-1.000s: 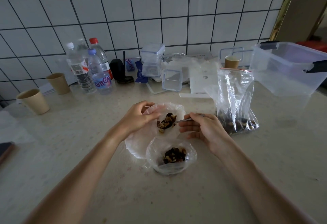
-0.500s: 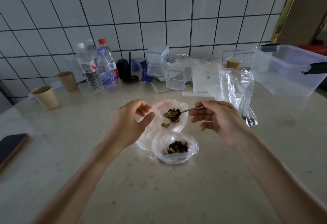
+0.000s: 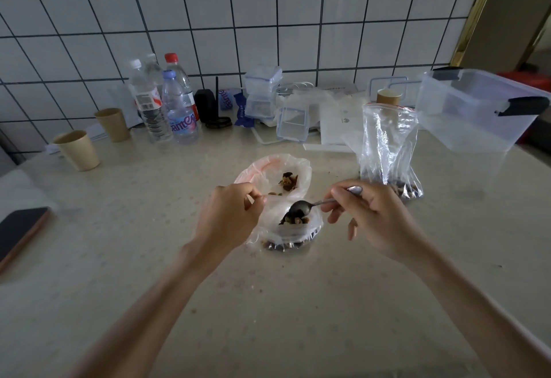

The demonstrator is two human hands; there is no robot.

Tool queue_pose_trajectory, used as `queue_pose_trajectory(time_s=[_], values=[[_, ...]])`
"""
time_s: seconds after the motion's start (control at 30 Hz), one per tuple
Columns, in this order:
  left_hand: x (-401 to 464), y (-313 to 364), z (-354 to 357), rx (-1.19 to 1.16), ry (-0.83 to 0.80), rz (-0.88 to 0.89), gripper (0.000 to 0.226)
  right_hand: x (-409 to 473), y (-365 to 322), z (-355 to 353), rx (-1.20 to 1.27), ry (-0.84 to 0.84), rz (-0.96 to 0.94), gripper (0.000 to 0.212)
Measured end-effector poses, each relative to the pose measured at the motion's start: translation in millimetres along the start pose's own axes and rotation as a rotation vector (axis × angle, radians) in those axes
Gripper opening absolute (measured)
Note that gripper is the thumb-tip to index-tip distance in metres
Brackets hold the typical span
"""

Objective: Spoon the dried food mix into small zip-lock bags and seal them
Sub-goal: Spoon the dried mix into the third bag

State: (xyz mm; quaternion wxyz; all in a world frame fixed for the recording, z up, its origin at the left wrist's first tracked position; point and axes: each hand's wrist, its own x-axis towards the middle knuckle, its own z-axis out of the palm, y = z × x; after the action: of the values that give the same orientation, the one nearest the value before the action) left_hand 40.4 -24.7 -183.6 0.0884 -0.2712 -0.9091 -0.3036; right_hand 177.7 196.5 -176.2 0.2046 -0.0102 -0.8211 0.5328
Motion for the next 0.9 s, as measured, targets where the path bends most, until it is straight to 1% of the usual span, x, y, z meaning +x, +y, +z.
queue_pose_trajectory(time_s=[0.07, 0.13, 0.17, 0.2, 0.23, 0.3, 0.37, 0.43, 0.5, 0.57, 0.6, 0.63, 0.7, 0.77, 0.83, 0.9], values=[[1.3, -1.6, 2.5, 0.040, 0.035, -0.002, 0.019, -3.5, 0.8, -3.3, -0.225, -0.055, -0.163, 0.025], [0.8, -3.6, 4.4, 0.051, 0.052, -0.015, 0.018, -5.8, 0.9, -6.2, -0.437, -0.087, -0.298, 0.034], [0.0, -4.3, 5.3, 0.056, 0.056, -0.017, 0.017, -6.1, 1.0, -7.1, -0.490, -0.089, -0.339, 0.036], [-0.9, -4.9, 6.1, 0.060, 0.058, -0.015, 0.017, -6.0, 1.3, -7.7, -0.483, -0.083, -0.349, 0.034], [-1.9, -5.6, 6.7, 0.064, 0.059, -0.009, 0.018, -5.6, 1.5, -7.9, -0.417, -0.070, -0.325, 0.030], [-3.1, -6.1, 5.1, 0.056, 0.056, 0.008, 0.020, -2.8, 1.9, -6.6, -0.195, -0.036, -0.210, 0.024], [-1.6, -6.6, 0.6, 0.002, 0.042, 0.012, 0.025, 3.2, 2.9, -4.3, -0.008, 0.025, -0.108, 0.024], [2.4, -7.2, -5.2, -0.078, 0.044, -0.011, 0.033, 11.0, 3.4, -1.8, 0.123, 0.085, -0.039, 0.023], [8.5, -8.5, -9.3, -0.102, 0.123, -0.022, 0.034, 20.1, 4.2, 1.0, 0.234, 0.124, 0.037, 0.022], [15.5, -11.9, -10.5, -0.067, 0.252, -0.013, 0.031, 29.0, 3.9, 4.3, 0.314, 0.150, 0.117, 0.022], [19.6, -14.7, -9.7, -0.054, 0.292, -0.024, 0.033, 33.3, 3.9, 6.6, 0.340, 0.155, 0.152, 0.023], [23.9, -18.5, -7.9, -0.042, 0.291, -0.052, 0.040, 37.1, 4.1, 9.3, 0.359, 0.156, 0.184, 0.025], [33.2, -25.6, -2.7, -0.016, 0.168, -0.153, 0.060, 45.1, 5.0, 14.9, 0.387, 0.148, 0.238, 0.028], [40.8, -29.5, 4.0, -0.043, 0.007, -0.252, 0.073, 52.5, 6.5, 19.6, 0.423, 0.140, 0.283, 0.030], [45.0, -31.7, 12.3, -0.070, -0.091, -0.293, 0.073, 58.4, 9.6, 23.8, 0.475, 0.140, 0.327, 0.031], [45.5, -32.4, 19.1, -0.046, -0.118, -0.280, 0.069, 60.1, 15.6, 28.0, 0.507, 0.147, 0.364, 0.032]])
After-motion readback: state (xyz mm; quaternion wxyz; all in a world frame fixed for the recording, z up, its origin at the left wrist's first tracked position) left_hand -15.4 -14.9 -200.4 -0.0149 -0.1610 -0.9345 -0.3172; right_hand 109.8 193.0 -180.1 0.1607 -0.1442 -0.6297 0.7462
